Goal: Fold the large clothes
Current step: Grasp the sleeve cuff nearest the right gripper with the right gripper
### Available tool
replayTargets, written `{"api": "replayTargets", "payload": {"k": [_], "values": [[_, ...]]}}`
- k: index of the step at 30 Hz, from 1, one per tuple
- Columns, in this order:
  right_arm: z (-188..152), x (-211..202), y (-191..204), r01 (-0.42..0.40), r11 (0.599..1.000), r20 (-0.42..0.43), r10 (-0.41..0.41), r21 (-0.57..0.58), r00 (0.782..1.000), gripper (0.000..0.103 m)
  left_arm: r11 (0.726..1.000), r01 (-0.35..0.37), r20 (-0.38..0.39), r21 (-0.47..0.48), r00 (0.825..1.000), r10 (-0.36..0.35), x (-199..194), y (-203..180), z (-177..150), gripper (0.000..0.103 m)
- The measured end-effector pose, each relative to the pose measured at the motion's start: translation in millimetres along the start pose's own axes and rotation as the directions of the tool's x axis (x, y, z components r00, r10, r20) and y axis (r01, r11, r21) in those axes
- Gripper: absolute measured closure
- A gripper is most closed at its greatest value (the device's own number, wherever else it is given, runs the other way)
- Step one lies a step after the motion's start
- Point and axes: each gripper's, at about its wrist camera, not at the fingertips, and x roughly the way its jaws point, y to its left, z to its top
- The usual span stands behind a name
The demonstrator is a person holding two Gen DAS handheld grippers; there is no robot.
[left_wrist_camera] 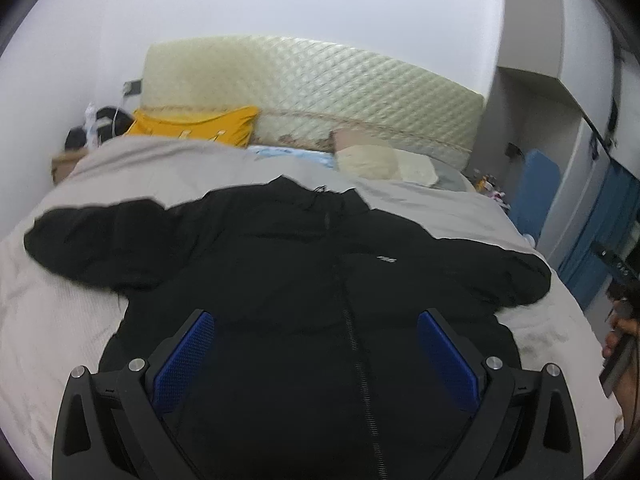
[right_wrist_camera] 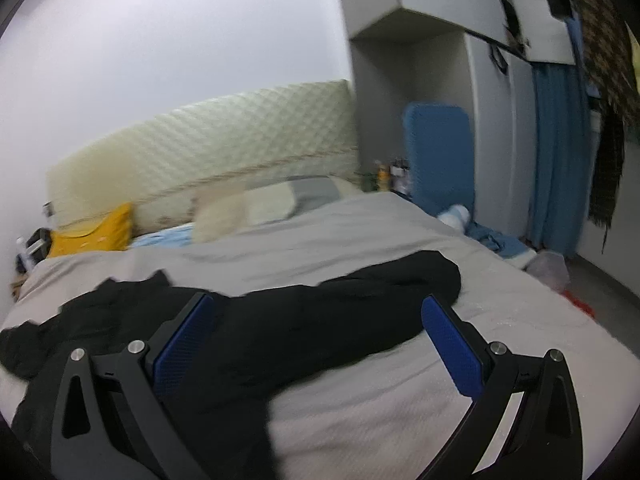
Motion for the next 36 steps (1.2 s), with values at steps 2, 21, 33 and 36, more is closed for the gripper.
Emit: {"api": "replayTargets", "payload": {"k": [2,21,33,36], "values": [[-4,29,-23,-0.023,0.996,-0.041,0.026,0.088,0.999,0.0,0.999,-0.031,-0.011,-0.019,0.999,0.031,8,14,-8,0.0],[-97,206,-211,-0.081,0.693,-0.107,0.224,0.716,0.969,0.001,0.992,-0.054,-0.078,-0.115,0.996,0.046,48,36,-35,0.0],[-88,269,-211,-0.109,0.703,-0.044,0.196,0.702,0.98,0.031,0.989,-0.103,-0.094,-0.104,0.991,0.093,79,32,-41,0.0],[-85,274,-208,-0.093,0.721,-0.049,0.173,0.687,0.984,0.037,0.989,-0.106,-0.112,-0.101,0.989,0.094,85,32,-42,0.0]]}}
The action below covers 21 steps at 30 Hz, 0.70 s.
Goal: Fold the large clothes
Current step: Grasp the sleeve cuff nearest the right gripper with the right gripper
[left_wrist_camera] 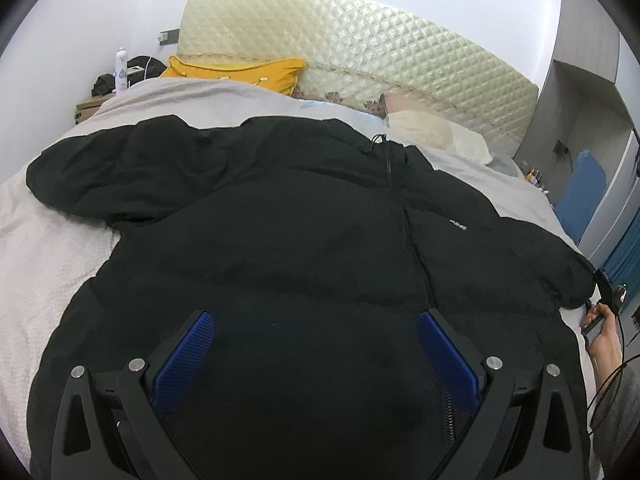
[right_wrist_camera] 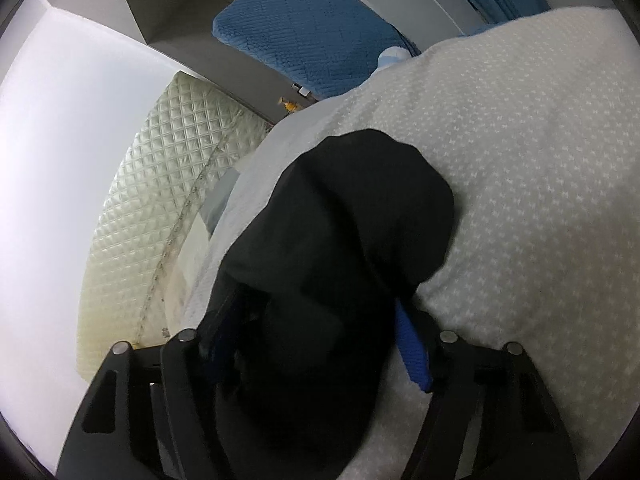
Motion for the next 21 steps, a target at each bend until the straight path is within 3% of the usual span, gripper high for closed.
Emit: {"api": "replayTargets", "payload": {"k": [1,2,5,12,14,17,21], "values": [[1,2,3,0.0,1.0,0.001,0.0,-0.009,1.0,0.049,1.0,-0.003,-0.004,0.002,1.0,0.003,1,0,0,0.0],[1,1,5,-0.008,1.0,0.004,0.008,-0.019,1.0,0.067,1.0,-0.003,-0.005,0.003,1.0,0.003,1,0,0,0.0],[-1,-5,9,-0.029,0.998,0.004,0.03,-0.051,1.0,0.09,1.0,0.003,-0.004,-0.004,1.0,-0.003,-1,2,2,0.0],[13,-67,53,0.077,0.974,0.072,-0.063,-0.212,0.995,0.097,1.0,-0.014,0.089,0.006,0.996,0.014,-32,9,16,0.0],[22,-90,75,0.079,0.964,0.085,-0.059,-0.252,0.995,0.098,1.0,-0.015,0.13,0.013,0.991,0.014,-41,11,20,0.0],[31,-117,115,0.085,0.946,0.103,-0.055,-0.312,0.993,0.098,1.0,0.007,0.121,0.0,0.993,-0.007,-48,17,27,0.0],[26,-158,172,0.079,0.922,0.136,-0.029,-0.378,0.99,0.098,1.0,-0.024,0.127,0.02,0.992,0.021,-59,21,29,0.0]]}}
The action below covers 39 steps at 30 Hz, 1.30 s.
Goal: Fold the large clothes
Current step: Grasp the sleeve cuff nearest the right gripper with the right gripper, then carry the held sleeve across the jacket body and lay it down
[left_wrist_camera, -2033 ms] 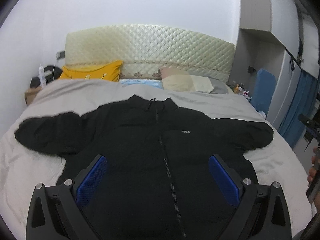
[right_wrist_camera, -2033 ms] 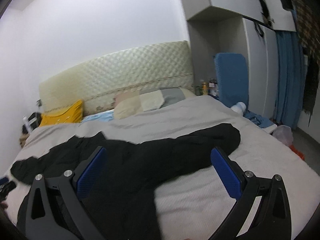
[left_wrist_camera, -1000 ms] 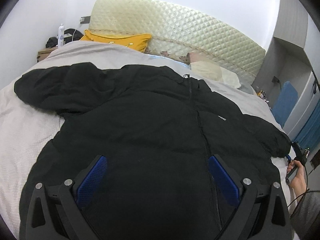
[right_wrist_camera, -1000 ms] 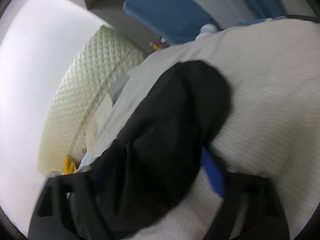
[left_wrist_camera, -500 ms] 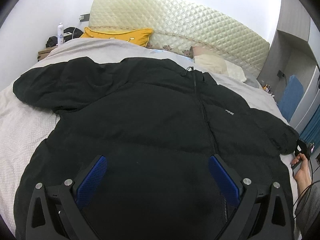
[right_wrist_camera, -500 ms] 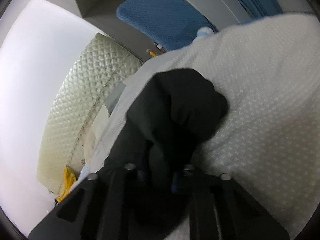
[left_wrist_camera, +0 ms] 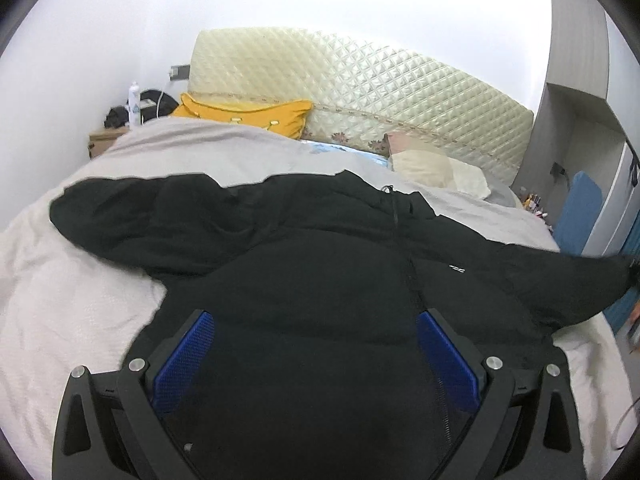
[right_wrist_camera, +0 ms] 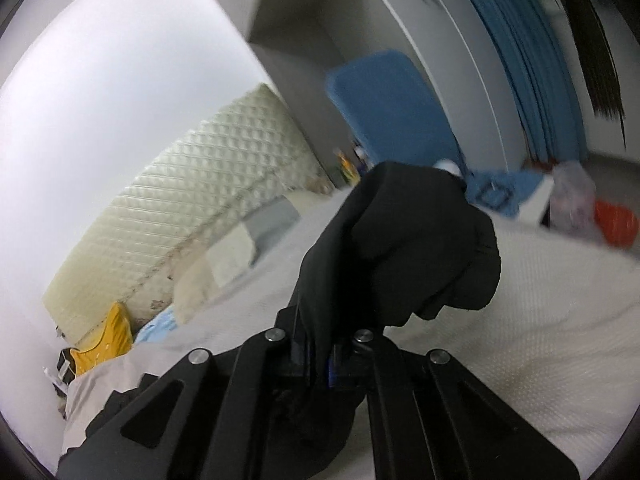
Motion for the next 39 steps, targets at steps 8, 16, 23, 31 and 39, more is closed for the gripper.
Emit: {"api": "replayTargets", "payload": {"k": [8,16,23,31,39], "values": [[1,-74,155,-0.043,0.98,0.088,0.061,-0.196,0.994,0.097,0.996,0.08,0.05,-0.042,0.996,-0.078,-43,21,5,0.0],[-65,-104,282,-0.11,0.915,0.086,0.155,-0.388,0.984,0.097,0.999,0.031,0.071,-0.011,0.997,-0.03,-53,43,7,0.0],[-153,-93,352,-0.287,0.859,-0.08,0.28,-0.425,0.957,0.096,0.999,-0.01,0.131,-0.046,0.991,0.016,-65,64,14,0.0],[-290,-73,402,-0.431,0.715,-0.313,0.302,-0.55,0.9,0.096,0.993,-0.027,0.166,-0.119,0.985,0.047,-74,95,20,0.0],[-395,-43,399,-0.472,0.608,-0.477,0.169,-0.638,0.862,0.096,0.992,-0.007,0.147,-0.123,0.989,0.025,-60,102,16,0.0]]}}
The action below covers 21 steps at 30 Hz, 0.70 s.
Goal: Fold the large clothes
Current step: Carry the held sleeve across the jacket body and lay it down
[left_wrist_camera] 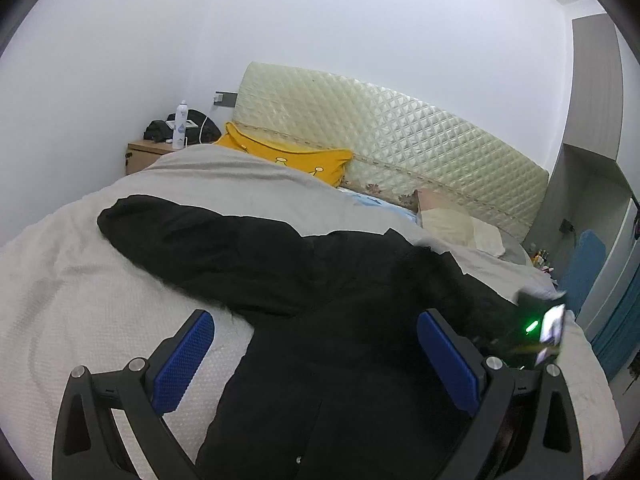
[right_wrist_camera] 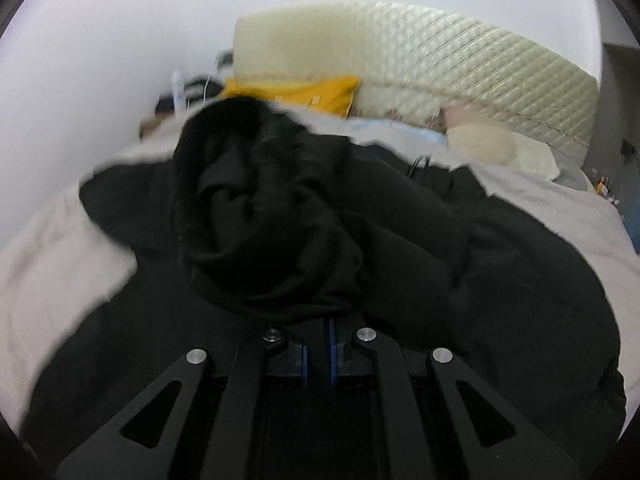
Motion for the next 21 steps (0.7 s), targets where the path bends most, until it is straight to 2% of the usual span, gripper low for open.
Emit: {"api": "replayTargets", "payload": {"k": [4,7,16,18,19,21], "values": [[6,9,15,0.024,0.998,-0.034,-0.027,-0.066,0.999,0.094,1.0,0.009,-0.054,-0.011,0.999,-0.009,16,3,-6,0.0],[6,0,23,0.026,0.993,-0.06,-0.033,-0.113,0.998,0.094,0.999,0.023,-0.071,-0.033,0.997,-0.025,19,4,-8,0.0],[-20,-28,25,-0.038,0.969,-0.172,-0.005,-0.246,0.985,0.084,0.997,0.073,-0.104,-0.033,0.992,-0.076,25,-6,-14,0.0],[-25,-37,28,-0.044,0.961,-0.174,-0.004,-0.274,0.985,0.078,0.994,0.099,-0.121,-0.042,0.987,-0.103,28,-9,-17,0.0],[-29,-41,30,-0.05,0.952,-0.174,-0.003,-0.301,0.985,0.068,0.993,0.109,-0.126,-0.046,0.986,-0.114,28,-10,-18,0.0],[-36,-52,31,-0.075,0.942,-0.166,0.021,-0.327,0.986,0.039,0.987,0.147,-0.14,-0.06,0.978,-0.154,29,-13,-21,0.0]]}}
